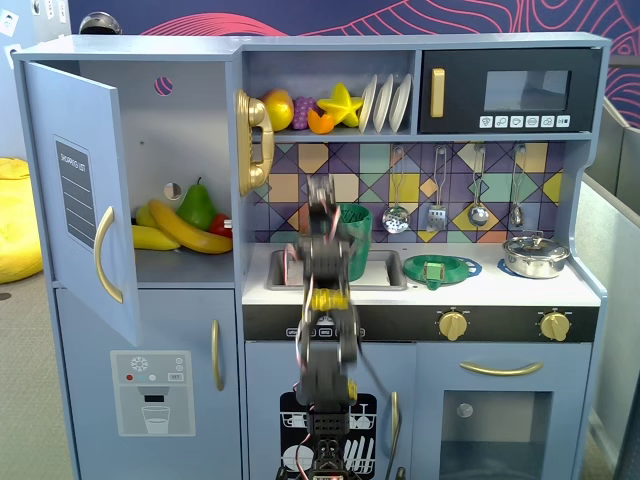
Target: Pick up the green pineapple from the left cabinet and place it in the green recipient
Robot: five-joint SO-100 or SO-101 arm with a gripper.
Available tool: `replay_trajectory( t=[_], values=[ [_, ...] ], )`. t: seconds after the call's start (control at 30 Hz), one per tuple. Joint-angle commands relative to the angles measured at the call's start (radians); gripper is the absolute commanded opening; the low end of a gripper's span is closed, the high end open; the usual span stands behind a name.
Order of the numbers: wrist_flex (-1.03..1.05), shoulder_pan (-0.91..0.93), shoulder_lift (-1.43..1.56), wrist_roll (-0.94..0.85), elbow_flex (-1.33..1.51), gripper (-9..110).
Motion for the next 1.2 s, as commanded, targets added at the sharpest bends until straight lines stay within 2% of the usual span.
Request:
replay_trajectory(
  t=[0.0, 0.2, 0.43, 0.47, 0.57, 0.77, 1.17],
  values=[
    [0.160, 0.029, 0.330, 0.067, 0.362, 27],
    [0.407, 0.040, 0.500, 0.209, 0.670, 25],
    [0.644, -0.017, 0.624, 0.348, 0.879, 18],
    [0.672, -0.018, 0.637, 0.341, 0.893, 18],
    [0.761, -0.012, 0.650, 0.164, 0.937, 17],
    [0.788, 0.011, 0.680, 0.235, 1.028, 18],
    [0.792, -0.011, 0.683, 0.210, 1.028, 18]
  ],
)
